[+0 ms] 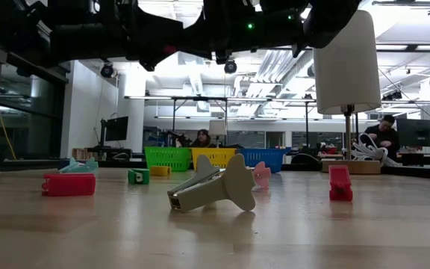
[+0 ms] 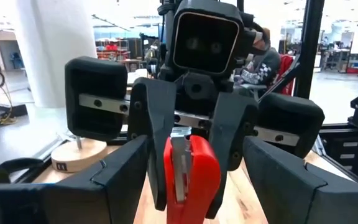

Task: Pick and place Stapler, Stapler remover, tape
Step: Put the right red stapler into the green bin

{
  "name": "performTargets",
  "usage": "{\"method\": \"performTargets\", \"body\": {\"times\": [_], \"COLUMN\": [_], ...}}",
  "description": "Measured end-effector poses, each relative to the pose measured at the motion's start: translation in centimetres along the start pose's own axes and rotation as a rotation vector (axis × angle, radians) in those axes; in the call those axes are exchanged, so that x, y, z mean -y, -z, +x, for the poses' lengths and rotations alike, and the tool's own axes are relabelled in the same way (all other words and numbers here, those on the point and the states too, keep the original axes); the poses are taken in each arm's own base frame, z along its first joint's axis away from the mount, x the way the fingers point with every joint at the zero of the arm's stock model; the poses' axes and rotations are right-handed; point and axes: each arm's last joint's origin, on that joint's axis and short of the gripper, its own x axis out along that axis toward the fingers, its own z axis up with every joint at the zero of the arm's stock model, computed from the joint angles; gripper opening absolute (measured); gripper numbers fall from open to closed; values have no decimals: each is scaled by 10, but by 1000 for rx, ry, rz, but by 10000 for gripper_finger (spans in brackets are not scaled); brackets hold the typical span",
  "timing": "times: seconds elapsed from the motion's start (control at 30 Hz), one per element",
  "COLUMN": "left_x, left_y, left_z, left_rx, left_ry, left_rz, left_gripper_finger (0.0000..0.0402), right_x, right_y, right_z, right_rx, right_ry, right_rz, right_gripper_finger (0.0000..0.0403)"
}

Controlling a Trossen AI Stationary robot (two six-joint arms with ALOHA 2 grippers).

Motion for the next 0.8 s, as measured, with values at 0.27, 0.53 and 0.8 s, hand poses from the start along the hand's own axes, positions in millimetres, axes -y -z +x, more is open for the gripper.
{"method": "performTargets", "body": {"times": [0.27, 0.53, 0.8], "left_x": [0, 0, 0], "left_y": [-2, -2, -4], "left_z": [0, 0, -1], "left_rx": [23, 23, 21], "left_ry": [-1, -3, -4], "left_rz": [7, 30, 49], "left_gripper_finger": [259, 259, 231], "right_x": [0, 0, 0], "right_y": [0, 0, 0], "right_z": [0, 0, 0], "right_rx": [-2, -3, -4], "right_ry": [-1, 6, 8], "right_rz": [-4, -4, -15], "right_gripper_finger": [66, 67, 65]}}
